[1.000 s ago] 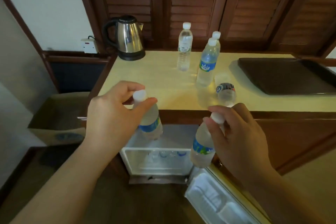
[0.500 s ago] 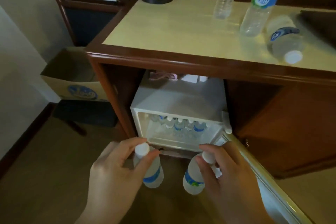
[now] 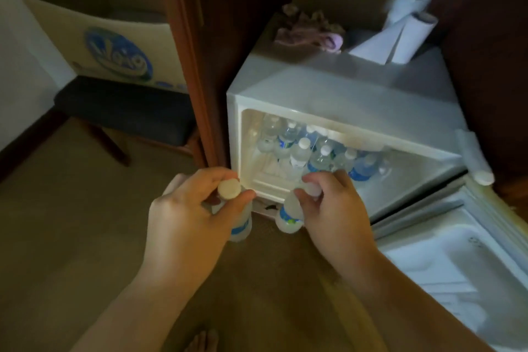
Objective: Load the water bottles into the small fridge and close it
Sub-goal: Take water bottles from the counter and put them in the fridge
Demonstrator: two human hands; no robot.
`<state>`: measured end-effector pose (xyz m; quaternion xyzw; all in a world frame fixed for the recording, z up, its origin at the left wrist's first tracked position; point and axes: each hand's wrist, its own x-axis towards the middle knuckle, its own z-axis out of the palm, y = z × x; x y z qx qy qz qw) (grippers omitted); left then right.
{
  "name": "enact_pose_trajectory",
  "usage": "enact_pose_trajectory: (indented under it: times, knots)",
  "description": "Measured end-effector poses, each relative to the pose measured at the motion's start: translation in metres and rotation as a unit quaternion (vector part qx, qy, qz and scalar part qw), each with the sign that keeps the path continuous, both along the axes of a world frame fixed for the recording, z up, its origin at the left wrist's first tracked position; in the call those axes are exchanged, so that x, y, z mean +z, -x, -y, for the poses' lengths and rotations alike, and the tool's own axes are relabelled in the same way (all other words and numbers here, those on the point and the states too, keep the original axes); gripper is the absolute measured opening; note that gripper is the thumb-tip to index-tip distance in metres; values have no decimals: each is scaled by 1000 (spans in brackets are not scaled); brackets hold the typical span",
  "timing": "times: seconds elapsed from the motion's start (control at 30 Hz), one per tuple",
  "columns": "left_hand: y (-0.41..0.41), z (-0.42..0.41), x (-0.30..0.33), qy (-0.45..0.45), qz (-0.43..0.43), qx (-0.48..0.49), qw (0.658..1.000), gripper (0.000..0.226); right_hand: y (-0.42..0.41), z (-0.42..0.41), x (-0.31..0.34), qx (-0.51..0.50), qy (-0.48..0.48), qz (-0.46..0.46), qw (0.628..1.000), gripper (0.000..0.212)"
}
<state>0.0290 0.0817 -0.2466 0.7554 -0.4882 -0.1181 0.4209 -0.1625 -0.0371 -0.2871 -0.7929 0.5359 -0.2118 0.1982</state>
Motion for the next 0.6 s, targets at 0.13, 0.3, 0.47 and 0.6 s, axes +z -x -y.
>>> enact_pose_trajectory:
  times: [0.13,0.3,0.47,0.6]
  knots:
    - [-16,11,-32,-13,2,-17,1000,31,-33,46,-45,16,-25,-23,999,29]
    - [-29,32,-63,-13,-1,-24,1000,36,-71,102,-98,49,-3,-70,996,28]
    - [-44,53,-97,-11,-2,-40,999,38,-96,147,-139,64,30,-134,988,24]
    - [-52,63,-116,5,-11,-40,999,35,-108,171,-152,75,63,-162,982,23]
